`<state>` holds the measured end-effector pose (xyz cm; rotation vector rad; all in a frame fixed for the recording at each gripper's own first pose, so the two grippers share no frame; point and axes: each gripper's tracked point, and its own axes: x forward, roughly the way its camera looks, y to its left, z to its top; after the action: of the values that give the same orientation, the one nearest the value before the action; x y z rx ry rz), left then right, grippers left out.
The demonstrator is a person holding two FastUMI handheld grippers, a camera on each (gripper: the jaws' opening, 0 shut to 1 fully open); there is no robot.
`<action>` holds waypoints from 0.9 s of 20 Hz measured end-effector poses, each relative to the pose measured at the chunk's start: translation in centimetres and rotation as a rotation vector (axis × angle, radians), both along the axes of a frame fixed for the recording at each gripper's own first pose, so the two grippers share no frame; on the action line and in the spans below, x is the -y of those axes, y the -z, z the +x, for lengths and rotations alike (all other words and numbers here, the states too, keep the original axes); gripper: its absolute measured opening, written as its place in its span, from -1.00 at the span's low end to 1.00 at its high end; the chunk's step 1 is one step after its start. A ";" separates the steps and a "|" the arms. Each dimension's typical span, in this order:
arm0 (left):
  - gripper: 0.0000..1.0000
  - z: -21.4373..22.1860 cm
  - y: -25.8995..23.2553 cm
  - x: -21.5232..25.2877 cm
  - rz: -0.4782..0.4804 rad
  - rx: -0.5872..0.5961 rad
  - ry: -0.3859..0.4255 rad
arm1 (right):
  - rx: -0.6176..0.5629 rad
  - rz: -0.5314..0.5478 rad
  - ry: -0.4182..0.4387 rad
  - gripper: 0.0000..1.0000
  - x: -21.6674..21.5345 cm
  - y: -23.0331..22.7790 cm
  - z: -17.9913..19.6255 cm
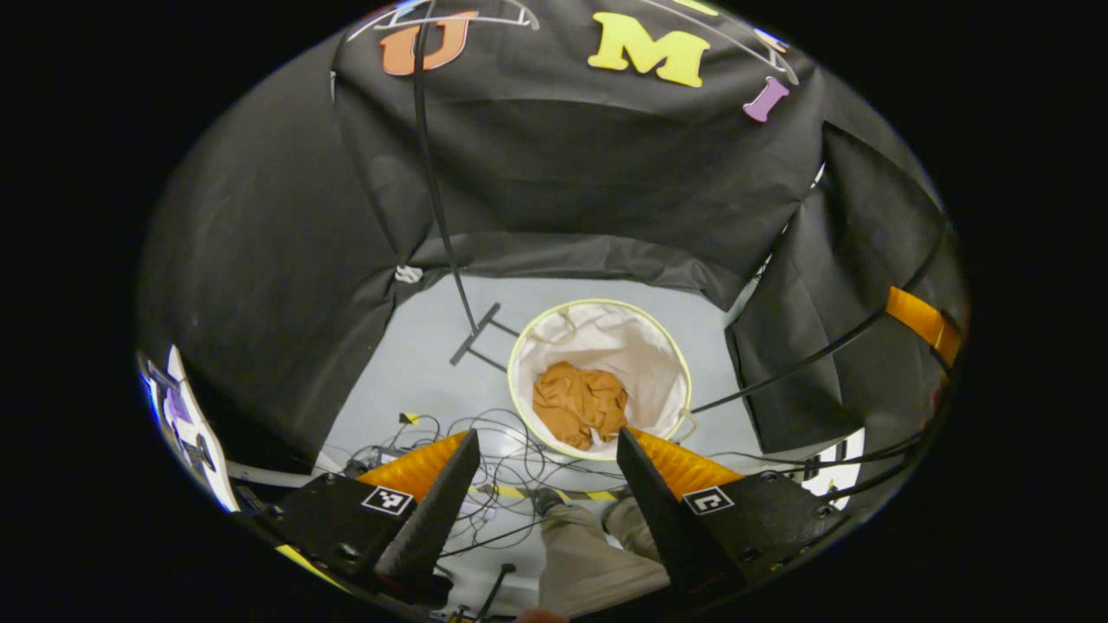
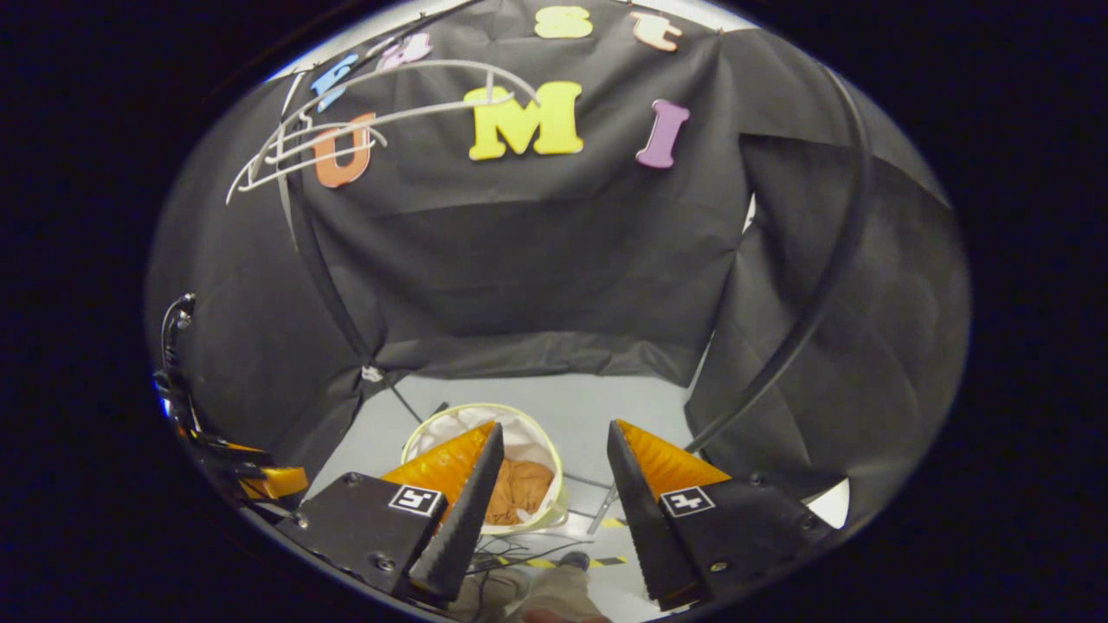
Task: Grasp the clothes on the hanger with both hands and then place them into the laundry hamper below.
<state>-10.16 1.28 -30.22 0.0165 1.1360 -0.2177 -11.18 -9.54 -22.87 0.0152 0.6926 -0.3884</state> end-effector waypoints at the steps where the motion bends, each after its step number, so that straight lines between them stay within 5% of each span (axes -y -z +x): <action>1: 0.95 0.2 -1.2 0.2 -0.002 0.031 -0.004 | 0.039 -0.014 -0.001 0.55 0.3 -1.7 -0.3; 9: 0.94 -0.6 -13.5 4.7 -0.082 0.430 -0.065 | 0.321 -0.115 -0.119 0.62 3.3 -13.9 -6.6; 18: 0.86 -9.7 -29.6 10.0 -0.066 0.854 -0.028 | 0.578 -0.098 -0.244 0.72 3.7 -24.7 -15.4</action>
<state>-19.87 -8.67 -0.67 0.0317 0.2784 -0.1929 -26.60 -13.27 1.84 -0.0481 0.1006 -0.1670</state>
